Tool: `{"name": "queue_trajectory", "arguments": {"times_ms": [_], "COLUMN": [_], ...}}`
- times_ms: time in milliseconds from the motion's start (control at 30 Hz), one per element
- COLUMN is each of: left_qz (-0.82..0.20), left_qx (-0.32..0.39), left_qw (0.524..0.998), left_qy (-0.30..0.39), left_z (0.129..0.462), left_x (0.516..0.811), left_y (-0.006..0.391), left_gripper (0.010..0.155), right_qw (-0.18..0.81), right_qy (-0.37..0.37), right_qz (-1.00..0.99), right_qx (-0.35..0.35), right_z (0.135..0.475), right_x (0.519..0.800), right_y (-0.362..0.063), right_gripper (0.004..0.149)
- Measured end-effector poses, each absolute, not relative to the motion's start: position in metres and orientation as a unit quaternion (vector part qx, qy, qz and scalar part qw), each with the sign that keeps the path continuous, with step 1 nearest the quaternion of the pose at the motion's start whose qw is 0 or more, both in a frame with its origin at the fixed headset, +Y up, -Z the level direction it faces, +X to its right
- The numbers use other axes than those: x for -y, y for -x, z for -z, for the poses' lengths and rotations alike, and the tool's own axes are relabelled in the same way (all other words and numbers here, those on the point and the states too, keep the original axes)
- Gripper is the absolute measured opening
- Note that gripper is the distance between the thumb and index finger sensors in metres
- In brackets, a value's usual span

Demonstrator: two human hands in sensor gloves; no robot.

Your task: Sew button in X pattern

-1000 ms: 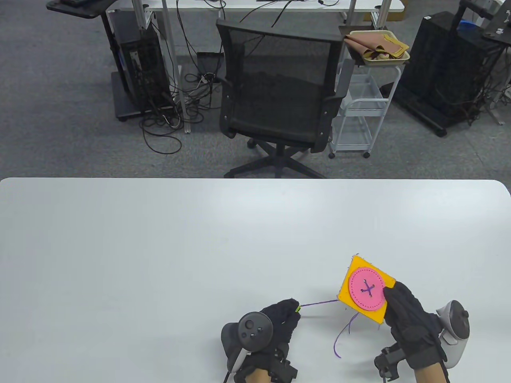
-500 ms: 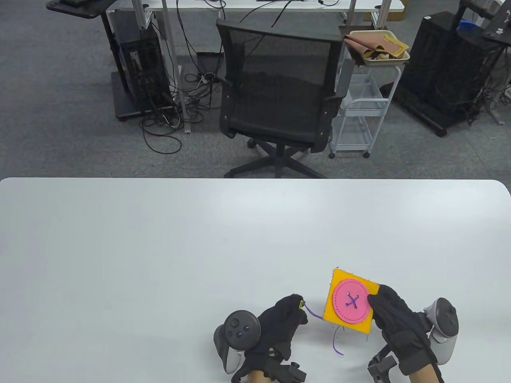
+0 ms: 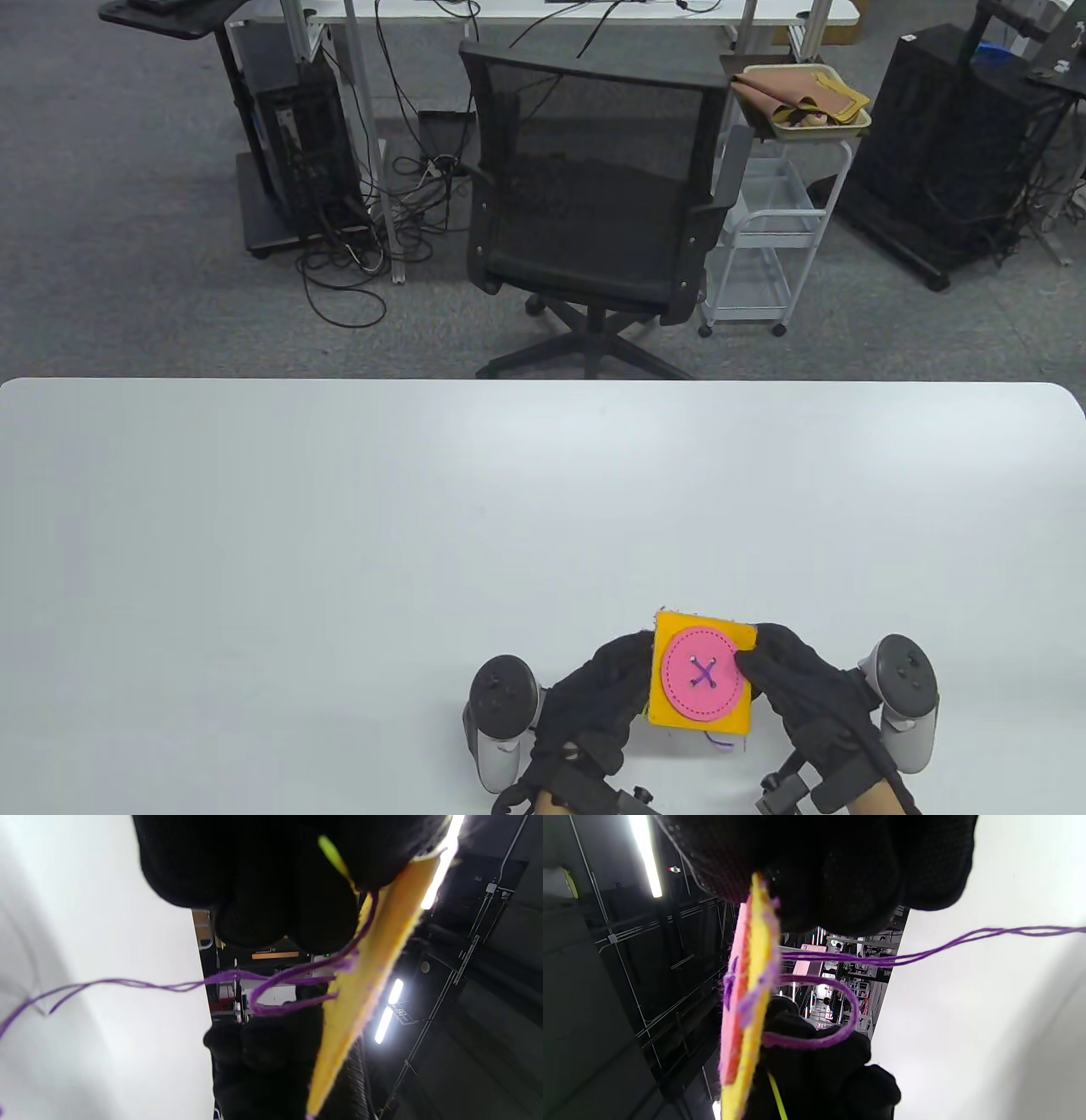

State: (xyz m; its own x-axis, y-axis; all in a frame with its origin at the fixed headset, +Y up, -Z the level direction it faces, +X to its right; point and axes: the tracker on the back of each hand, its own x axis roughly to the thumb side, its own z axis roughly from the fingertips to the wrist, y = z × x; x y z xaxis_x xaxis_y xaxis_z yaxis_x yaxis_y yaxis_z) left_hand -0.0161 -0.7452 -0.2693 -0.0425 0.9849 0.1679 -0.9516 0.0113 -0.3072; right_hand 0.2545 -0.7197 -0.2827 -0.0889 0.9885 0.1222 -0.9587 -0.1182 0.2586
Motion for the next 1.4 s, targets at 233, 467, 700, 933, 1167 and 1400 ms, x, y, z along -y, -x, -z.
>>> {"name": "queue_trajectory", "arguments": {"times_ms": [233,467,700,933,1167,1400], "left_qz": [-0.72,-0.729,-0.735,-0.698,-0.622,-0.592], "left_qx": [0.185,0.194,0.192,0.166,0.134,0.114], "left_qw": [0.664,0.65,0.645,0.695,0.771,0.797], "left_qy": [0.078,0.092,0.086,0.052,0.033,0.023], "left_z": [0.269,0.268,0.268,0.266,0.266,0.266], "left_x": [0.745,0.745,0.743,0.738,0.733,0.732], "left_y": [0.013,0.012,0.014,0.022,0.027,0.028], "left_gripper": [0.041,0.043,0.052,0.056,0.049,0.043], "right_qw": [0.642,0.631,0.62,0.594,0.561,0.548], "right_qy": [-0.128,-0.126,-0.124,-0.121,-0.123,-0.125], "right_qz": [-0.755,-0.764,-0.774,-0.795,-0.819,-0.827], "right_qx": [-0.047,-0.037,-0.033,-0.02,-0.006,-0.007], "right_z": [0.282,0.281,0.281,0.278,0.276,0.275], "right_x": [0.721,0.72,0.721,0.721,0.721,0.722], "right_y": [-0.254,-0.254,-0.253,-0.249,-0.244,-0.241], "right_gripper": [0.041,0.041,0.04,0.04,0.039,0.04]}}
